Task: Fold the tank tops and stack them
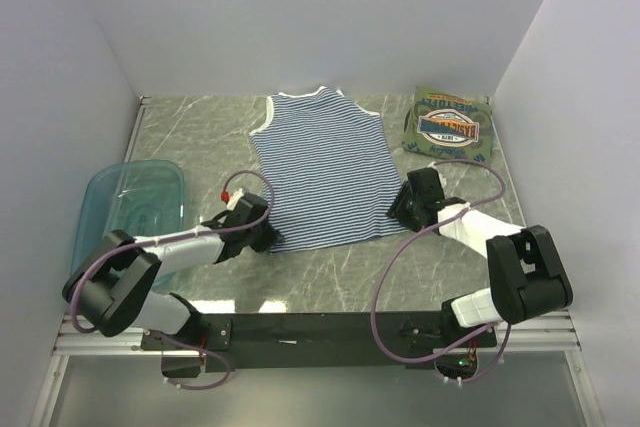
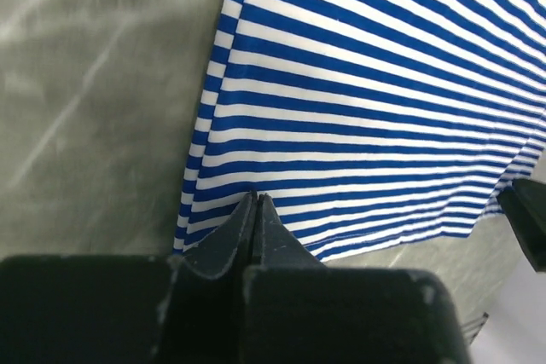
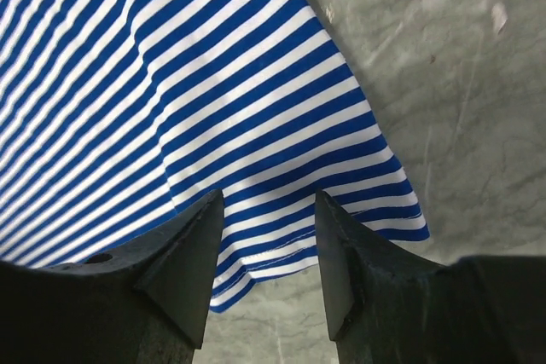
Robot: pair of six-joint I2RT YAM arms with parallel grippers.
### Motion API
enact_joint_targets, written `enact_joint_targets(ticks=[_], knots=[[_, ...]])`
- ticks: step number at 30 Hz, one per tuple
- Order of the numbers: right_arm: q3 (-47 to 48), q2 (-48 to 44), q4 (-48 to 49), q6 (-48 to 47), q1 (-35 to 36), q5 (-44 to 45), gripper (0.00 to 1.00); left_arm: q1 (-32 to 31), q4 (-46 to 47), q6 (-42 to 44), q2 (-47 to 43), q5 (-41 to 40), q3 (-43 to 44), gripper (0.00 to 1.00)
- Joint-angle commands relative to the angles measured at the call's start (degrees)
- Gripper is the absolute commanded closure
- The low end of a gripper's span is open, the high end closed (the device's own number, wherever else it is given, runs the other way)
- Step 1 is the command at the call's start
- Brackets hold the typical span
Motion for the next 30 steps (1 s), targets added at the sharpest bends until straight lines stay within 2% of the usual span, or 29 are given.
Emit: enact_joint_targets(ticks=[1, 9, 14, 17, 18, 21, 22, 24, 25, 28, 30], knots=[[-1.9, -1.9, -3.1, 2.4, -0.4, -2.7, 0.46, -3.1, -8.7, -3.9, -2.3, -0.9, -5.3, 0.99], [-8.2, -16.2, -11.8, 7.7, -0.5, -1.3, 0.47, -9.1, -15.4, -6.9, -14.9, 3.2, -9.3, 0.99], [-9.2, -26.3, -16.3, 5.6, -0.6, -1.9, 0.47, -11.1, -21.9, -7.3, -23.1, 2.9, -8.3, 0.99], [-7.5, -30.7, -17.7, 2.7, 0.5, -3.5, 0.49, -11.1, -24.9, -4.8, -26.9, 2.1, -3.9, 0.87], [-6.3, -31.7, -18.1, 2.7, 3.7, -3.3, 0.5, -11.0, -26.0, -4.2, -27.7, 1.3, -2.5, 0.78], [-3.7, -33.0, -19.0, 6.0, 13.0, 2.9, 0.5, -9.4, -30.1, -0.6, -28.7, -6.7, 4.6, 0.65], [-1.9, -31.0, -18.3, 8.6, 19.9, 5.1, 0.51, -5.6, -30.3, 2.7, -28.3, -7.1, 7.7, 0.61], [1.9, -27.2, -17.7, 11.7, 26.8, 8.5, 0.53, 0.1, -29.6, 7.0, -26.1, -5.0, 10.6, 0.6], [3.5, -24.6, -17.8, 12.6, 34.1, 10.0, 0.53, 5.6, -29.4, 10.2, -25.1, -4.4, 13.4, 0.57], [11.7, -9.0, -18.2, 14.4, 44.7, 14.8, 0.55, 15.4, -29.1, 16.5, -20.7, -0.9, 19.5, 0.54], [18.4, -2.5, -17.5, 14.7, 49.1, 16.2, 0.55, 19.8, -28.9, 18.7, -17.7, 2.4, 22.8, 0.53]])
